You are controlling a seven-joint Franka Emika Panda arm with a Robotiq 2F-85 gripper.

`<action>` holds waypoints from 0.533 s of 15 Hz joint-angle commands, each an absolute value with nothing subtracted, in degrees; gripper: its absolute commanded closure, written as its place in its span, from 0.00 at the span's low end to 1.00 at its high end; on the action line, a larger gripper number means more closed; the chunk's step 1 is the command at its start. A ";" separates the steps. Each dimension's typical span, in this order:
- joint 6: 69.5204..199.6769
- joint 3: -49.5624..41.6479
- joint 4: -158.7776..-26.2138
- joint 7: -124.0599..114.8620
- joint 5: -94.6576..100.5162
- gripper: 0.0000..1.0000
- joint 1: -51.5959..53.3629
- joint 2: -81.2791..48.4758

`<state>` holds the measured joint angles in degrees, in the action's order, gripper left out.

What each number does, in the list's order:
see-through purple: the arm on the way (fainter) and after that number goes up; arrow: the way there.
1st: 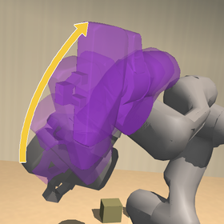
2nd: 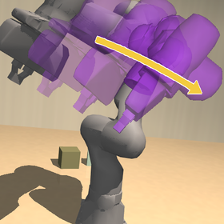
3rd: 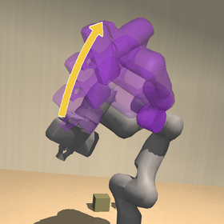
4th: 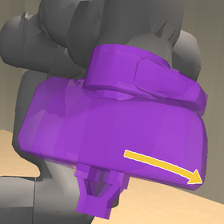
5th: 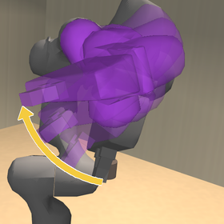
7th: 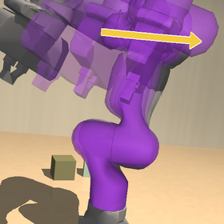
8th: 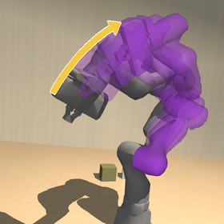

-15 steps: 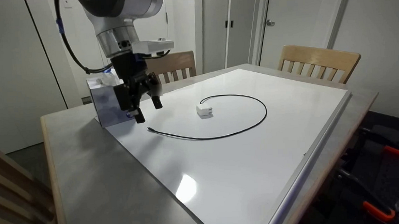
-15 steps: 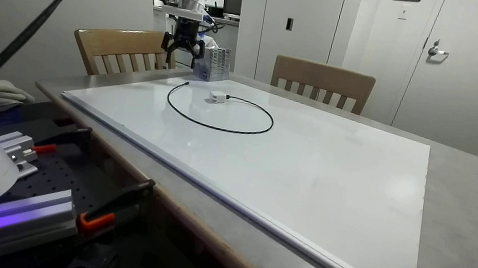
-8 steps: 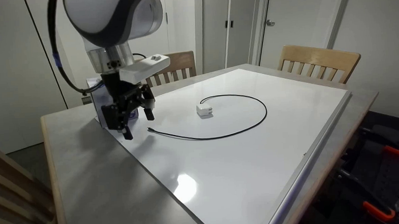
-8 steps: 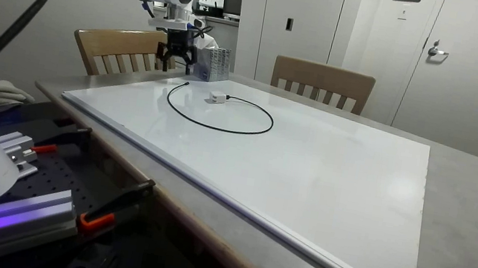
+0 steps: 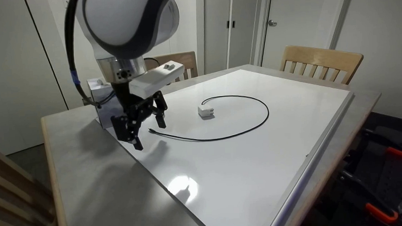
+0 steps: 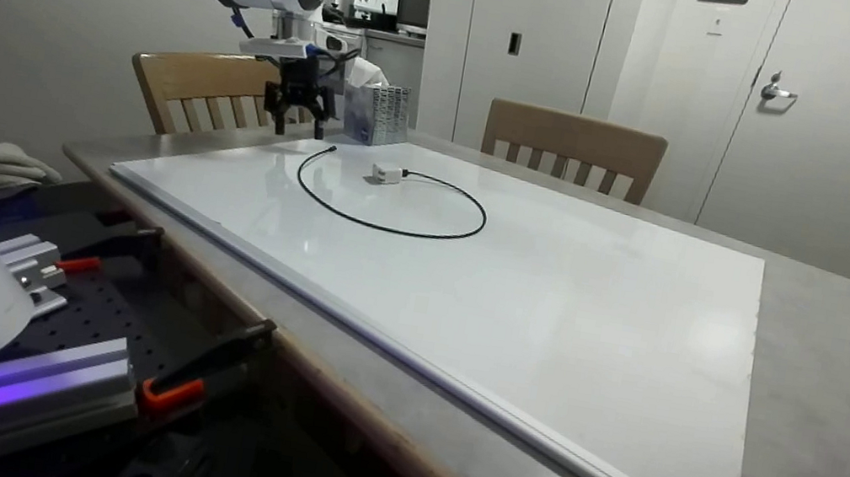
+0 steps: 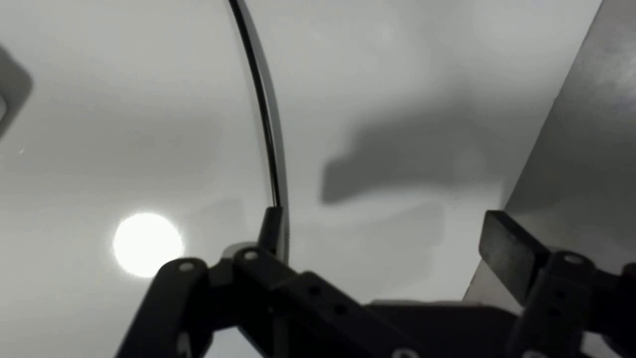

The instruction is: Put the charger in a circle

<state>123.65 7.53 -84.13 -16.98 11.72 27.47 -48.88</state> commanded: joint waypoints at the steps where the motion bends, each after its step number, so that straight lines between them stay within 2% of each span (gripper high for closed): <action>1: 123.78 7.12 -84.74 -16.78 11.33 0.00 27.84 -48.47; 8: 125.30 4.09 -86.02 -19.79 13.87 0.00 28.90 -47.34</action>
